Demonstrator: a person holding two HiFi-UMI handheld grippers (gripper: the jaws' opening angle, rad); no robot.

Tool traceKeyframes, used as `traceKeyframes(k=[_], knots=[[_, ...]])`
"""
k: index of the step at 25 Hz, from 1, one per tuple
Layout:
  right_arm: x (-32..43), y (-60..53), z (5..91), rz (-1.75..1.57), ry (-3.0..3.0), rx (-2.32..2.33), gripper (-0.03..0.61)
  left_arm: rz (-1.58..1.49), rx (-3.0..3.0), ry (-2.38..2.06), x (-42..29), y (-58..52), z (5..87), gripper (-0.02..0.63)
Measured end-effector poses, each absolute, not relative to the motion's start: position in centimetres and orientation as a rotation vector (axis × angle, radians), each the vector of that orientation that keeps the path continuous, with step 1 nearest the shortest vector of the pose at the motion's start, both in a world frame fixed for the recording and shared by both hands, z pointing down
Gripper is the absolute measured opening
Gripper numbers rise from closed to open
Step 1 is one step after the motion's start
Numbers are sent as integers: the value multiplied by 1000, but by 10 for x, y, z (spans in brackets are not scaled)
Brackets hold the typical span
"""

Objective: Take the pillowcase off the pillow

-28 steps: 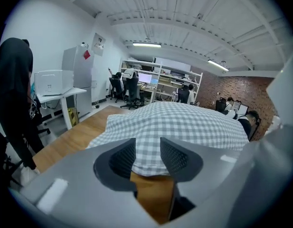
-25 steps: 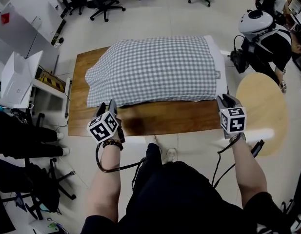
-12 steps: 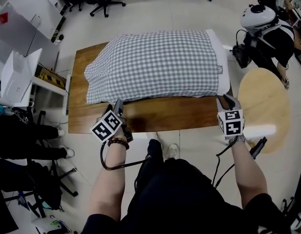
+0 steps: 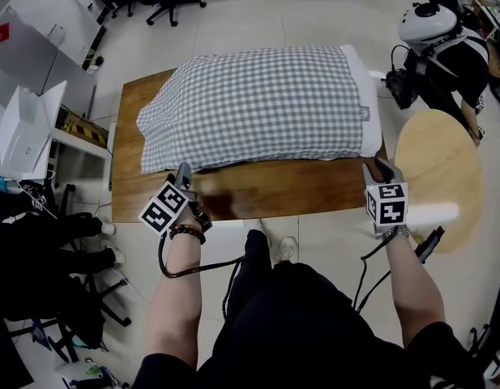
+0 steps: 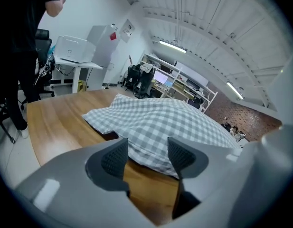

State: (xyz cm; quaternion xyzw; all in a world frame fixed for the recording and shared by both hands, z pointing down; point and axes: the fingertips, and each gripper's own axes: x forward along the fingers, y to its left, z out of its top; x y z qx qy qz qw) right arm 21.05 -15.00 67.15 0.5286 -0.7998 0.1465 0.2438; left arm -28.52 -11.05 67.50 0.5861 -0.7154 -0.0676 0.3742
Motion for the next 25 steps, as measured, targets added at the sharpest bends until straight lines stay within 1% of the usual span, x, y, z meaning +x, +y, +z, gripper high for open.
traceKeyframes(k=[6,9,13,16,20,25], knots=[[193,-161,668,454,-2175,1470,124,-270,1425,-1804,-323,-120,676,264],[197,-167,674,608,-2194,1511,124,-339,1381,-1797,-335,-125,679,264],[209,-171,677,902,-2219,1589,127,-396,1339,-1791,-347,-129,683,267],[214,-180,679,1084,-2247,1636,175,-434,1325,-1795,-353,-134,686,268],[216,-196,678,1101,-2246,1670,216,-457,1314,-1798,-361,-141,689,272],[237,-224,683,1093,-2214,1646,227,-435,1309,-1785,-340,-161,699,273]])
